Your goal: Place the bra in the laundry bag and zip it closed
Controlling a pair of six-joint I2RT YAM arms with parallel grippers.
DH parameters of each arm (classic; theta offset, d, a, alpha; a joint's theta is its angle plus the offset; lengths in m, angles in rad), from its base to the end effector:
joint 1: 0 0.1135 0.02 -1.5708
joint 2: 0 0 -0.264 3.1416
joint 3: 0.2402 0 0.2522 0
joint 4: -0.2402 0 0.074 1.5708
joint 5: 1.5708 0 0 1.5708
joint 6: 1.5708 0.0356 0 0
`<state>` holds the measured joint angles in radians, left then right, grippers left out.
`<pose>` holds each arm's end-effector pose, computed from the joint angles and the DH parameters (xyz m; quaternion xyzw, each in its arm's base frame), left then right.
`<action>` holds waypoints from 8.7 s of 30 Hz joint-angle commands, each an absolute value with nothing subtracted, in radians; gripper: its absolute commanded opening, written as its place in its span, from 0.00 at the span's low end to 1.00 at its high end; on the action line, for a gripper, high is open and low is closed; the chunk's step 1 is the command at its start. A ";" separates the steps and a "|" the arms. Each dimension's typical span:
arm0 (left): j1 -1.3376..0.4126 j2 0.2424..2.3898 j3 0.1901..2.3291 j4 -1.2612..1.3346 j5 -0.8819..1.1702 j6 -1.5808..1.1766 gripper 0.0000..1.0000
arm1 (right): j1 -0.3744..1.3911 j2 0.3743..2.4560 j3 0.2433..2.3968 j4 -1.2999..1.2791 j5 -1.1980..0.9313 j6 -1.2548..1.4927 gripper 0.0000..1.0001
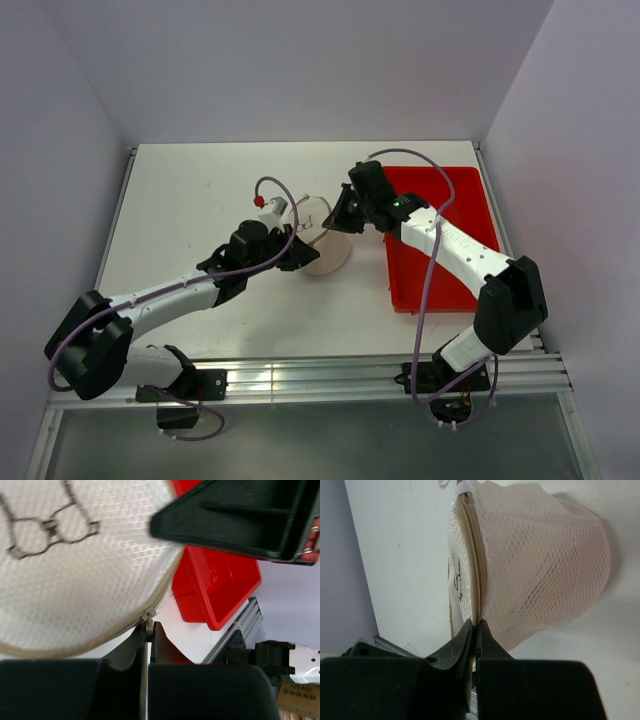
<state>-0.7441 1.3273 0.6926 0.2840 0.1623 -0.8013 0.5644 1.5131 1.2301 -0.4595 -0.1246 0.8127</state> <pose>0.2107 -0.2018 0.2353 0.0231 0.8179 -0.4462 0.3625 0.2826 0.1842 0.2924 0.0883 0.9098 0.2992 0.2739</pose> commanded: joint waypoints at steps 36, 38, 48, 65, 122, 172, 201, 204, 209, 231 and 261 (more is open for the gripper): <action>-0.606 1.074 0.561 0.198 0.242 -0.816 0.00 | 0.543 1.720 1.627 -0.598 -0.198 0.678 0.56; -0.611 1.091 0.572 0.207 0.241 -0.815 0.00 | 0.545 1.617 1.544 -0.553 -0.209 0.716 0.56; -0.652 1.167 0.595 0.270 0.262 -0.816 0.00 | 0.590 1.270 1.072 -0.361 -0.288 0.911 0.57; -0.741 1.201 0.614 0.278 0.250 -0.821 0.00 | 0.724 1.313 0.856 -0.074 -0.153 1.216 0.55; -0.678 1.074 0.598 0.166 0.184 -0.816 0.00 | 0.584 1.576 1.461 -0.523 -0.216 0.709 0.51; -0.726 0.920 0.512 0.039 0.103 -0.808 0.00 | 0.683 1.496 1.005 -0.072 -0.265 1.258 0.00; -0.445 0.864 0.434 -0.123 0.130 -0.822 0.00 | 0.568 1.500 1.261 -0.342 -0.321 0.766 0.00; -0.434 0.870 0.437 -0.129 0.121 -0.825 0.00 | 0.548 1.490 1.252 -0.342 -0.336 0.749 0.00; -0.419 0.877 0.449 -0.138 0.109 -0.825 0.00 | 0.528 1.483 1.261 -0.351 -0.347 0.724 0.00; -0.299 0.989 0.535 -0.153 0.101 -0.787 0.00 | 0.497 1.476 1.285 -0.387 -0.379 0.681 0.00; -0.272 0.821 0.738 -0.344 0.086 -0.715 0.72 | 0.505 1.985 2.022 -0.395 -0.489 0.910 0.00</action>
<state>-0.2745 0.8349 0.7052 -0.3218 0.1024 -0.7403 0.4896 2.0212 2.0060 -0.4805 -0.4404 0.8452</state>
